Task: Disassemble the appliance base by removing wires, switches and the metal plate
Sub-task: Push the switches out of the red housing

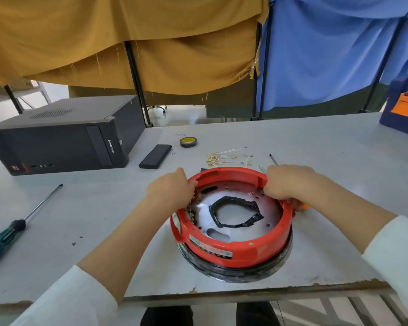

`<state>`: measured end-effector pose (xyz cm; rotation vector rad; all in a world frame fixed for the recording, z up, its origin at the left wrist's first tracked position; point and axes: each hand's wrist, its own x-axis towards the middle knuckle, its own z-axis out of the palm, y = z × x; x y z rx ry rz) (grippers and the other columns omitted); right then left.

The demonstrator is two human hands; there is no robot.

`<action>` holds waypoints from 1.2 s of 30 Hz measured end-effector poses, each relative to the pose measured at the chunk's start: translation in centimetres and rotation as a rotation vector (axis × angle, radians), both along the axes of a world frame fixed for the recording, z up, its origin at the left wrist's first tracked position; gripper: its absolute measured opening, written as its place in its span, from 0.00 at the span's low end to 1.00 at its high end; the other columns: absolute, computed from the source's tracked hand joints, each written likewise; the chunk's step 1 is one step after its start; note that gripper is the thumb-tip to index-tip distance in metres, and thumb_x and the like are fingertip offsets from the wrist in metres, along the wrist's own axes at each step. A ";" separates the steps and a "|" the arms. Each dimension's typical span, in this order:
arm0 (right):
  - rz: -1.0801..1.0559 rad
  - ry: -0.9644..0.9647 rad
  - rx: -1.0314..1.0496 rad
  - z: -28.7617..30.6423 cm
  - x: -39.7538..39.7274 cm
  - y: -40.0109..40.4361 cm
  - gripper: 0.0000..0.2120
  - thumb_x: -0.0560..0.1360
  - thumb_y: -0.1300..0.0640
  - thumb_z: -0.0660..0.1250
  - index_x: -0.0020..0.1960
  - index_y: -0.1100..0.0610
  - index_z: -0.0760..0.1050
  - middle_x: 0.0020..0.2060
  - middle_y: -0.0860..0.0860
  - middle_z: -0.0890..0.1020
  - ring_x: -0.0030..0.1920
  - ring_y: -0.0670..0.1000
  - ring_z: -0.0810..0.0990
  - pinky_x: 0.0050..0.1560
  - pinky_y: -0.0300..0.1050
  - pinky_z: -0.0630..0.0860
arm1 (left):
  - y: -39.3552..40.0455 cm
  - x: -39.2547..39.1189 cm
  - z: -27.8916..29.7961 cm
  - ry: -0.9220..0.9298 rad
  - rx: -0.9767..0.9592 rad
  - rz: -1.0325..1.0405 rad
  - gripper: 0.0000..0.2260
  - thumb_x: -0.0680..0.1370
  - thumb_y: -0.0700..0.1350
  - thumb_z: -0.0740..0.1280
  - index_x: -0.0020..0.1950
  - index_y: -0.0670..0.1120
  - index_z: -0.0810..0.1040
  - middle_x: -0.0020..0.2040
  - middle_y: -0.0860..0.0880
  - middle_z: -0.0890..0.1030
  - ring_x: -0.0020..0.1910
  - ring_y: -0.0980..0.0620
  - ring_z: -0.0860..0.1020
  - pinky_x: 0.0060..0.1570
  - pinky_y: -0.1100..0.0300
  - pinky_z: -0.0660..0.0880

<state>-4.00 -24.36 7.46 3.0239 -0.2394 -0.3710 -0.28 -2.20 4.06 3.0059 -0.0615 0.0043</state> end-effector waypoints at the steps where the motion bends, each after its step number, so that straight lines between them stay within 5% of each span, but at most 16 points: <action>1: -0.029 0.095 0.016 0.4 -0.3 0.1 0.11 0.75 0.58 0.54 0.43 0.60 0.73 0.27 0.51 0.81 0.26 0.50 0.78 0.38 0.42 0.72 | -0.4 -0.4 -0.2 0.005 0.020 0.032 0.19 0.81 0.56 0.52 0.63 0.44 0.68 0.59 0.43 0.76 0.56 0.42 0.75 0.47 0.53 0.69; 4: -0.027 0.187 -0.064 1.2 -0.7 0.4 0.14 0.76 0.54 0.55 0.38 0.59 0.72 0.25 0.50 0.79 0.27 0.50 0.78 0.40 0.43 0.74 | -1.8 -1.5 -1.1 -0.021 0.089 0.038 0.13 0.82 0.49 0.51 0.59 0.42 0.68 0.56 0.42 0.76 0.54 0.42 0.76 0.43 0.55 0.67; 7: 0.096 -0.053 -0.135 0.7 0.2 0.4 0.12 0.76 0.49 0.59 0.54 0.55 0.72 0.43 0.49 0.76 0.47 0.55 0.77 0.46 0.46 0.70 | -2.3 -1.6 -1.6 -0.077 0.036 -0.033 0.12 0.82 0.46 0.51 0.59 0.42 0.67 0.56 0.42 0.76 0.53 0.41 0.76 0.42 0.54 0.68; 9: 0.233 -0.195 0.034 -0.1 1.3 0.6 0.19 0.77 0.49 0.59 0.65 0.55 0.67 0.59 0.53 0.73 0.59 0.57 0.73 0.53 0.49 0.71 | -2.0 -1.0 -1.4 -0.060 -0.037 -0.142 0.16 0.83 0.50 0.49 0.61 0.43 0.68 0.56 0.42 0.77 0.53 0.41 0.76 0.45 0.53 0.70; 12: 0.461 -0.217 0.290 -1.2 2.9 1.6 0.22 0.79 0.51 0.59 0.71 0.54 0.63 0.68 0.54 0.68 0.67 0.55 0.68 0.66 0.50 0.66 | -2.0 -0.4 -0.9 -0.017 -0.034 -0.306 0.18 0.82 0.55 0.47 0.64 0.49 0.69 0.55 0.44 0.78 0.51 0.43 0.76 0.44 0.53 0.71; 17: 0.487 -0.177 0.345 -3.1 3.6 2.1 0.11 0.81 0.53 0.56 0.62 0.52 0.70 0.57 0.54 0.78 0.55 0.54 0.75 0.48 0.46 0.68 | -2.0 -0.1 -0.3 -0.211 0.056 -0.392 0.16 0.80 0.59 0.51 0.60 0.55 0.73 0.53 0.48 0.80 0.51 0.45 0.77 0.38 0.56 0.66; 21: 0.354 -0.296 0.187 -3.6 3.1 1.2 0.04 0.78 0.61 0.58 0.51 0.55 0.68 0.53 0.57 0.78 0.49 0.57 0.76 0.42 0.46 0.68 | -1.7 0.3 0.1 -0.237 -0.058 -0.291 0.18 0.79 0.60 0.54 0.63 0.53 0.70 0.61 0.52 0.77 0.57 0.47 0.76 0.49 0.54 0.73; 24: 0.192 -0.223 0.062 -3.0 2.4 0.3 0.12 0.75 0.62 0.58 0.59 0.59 0.68 0.57 0.59 0.77 0.55 0.60 0.77 0.43 0.45 0.67 | -1.9 -0.3 -0.7 -0.060 -0.179 -0.244 0.27 0.76 0.64 0.58 0.69 0.51 0.64 0.65 0.49 0.71 0.61 0.45 0.73 0.56 0.51 0.71; 29: 0.076 -0.144 -0.045 -2.0 1.8 -0.2 0.18 0.75 0.60 0.58 0.65 0.60 0.62 0.61 0.57 0.72 0.59 0.59 0.74 0.48 0.48 0.68 | -2.4 0.2 -1.3 -0.060 -0.143 -0.206 0.28 0.76 0.57 0.64 0.71 0.45 0.61 0.66 0.44 0.69 0.61 0.42 0.73 0.57 0.49 0.71; 33: 0.359 -0.386 0.231 -2.1 3.8 1.0 0.23 0.77 0.55 0.57 0.70 0.57 0.61 0.66 0.55 0.68 0.62 0.56 0.70 0.57 0.53 0.70 | -3.2 1.7 -0.6 0.000 -0.028 -0.237 0.29 0.75 0.59 0.65 0.69 0.45 0.63 0.63 0.43 0.70 0.60 0.41 0.73 0.57 0.47 0.72; 36: 0.356 -0.477 0.409 -3.1 5.9 1.9 0.18 0.80 0.53 0.52 0.68 0.55 0.66 0.65 0.53 0.72 0.62 0.54 0.72 0.59 0.52 0.70 | -4.1 2.9 -0.1 -0.030 -0.069 -0.364 0.30 0.75 0.55 0.67 0.71 0.45 0.61 0.68 0.43 0.64 0.63 0.42 0.70 0.61 0.46 0.69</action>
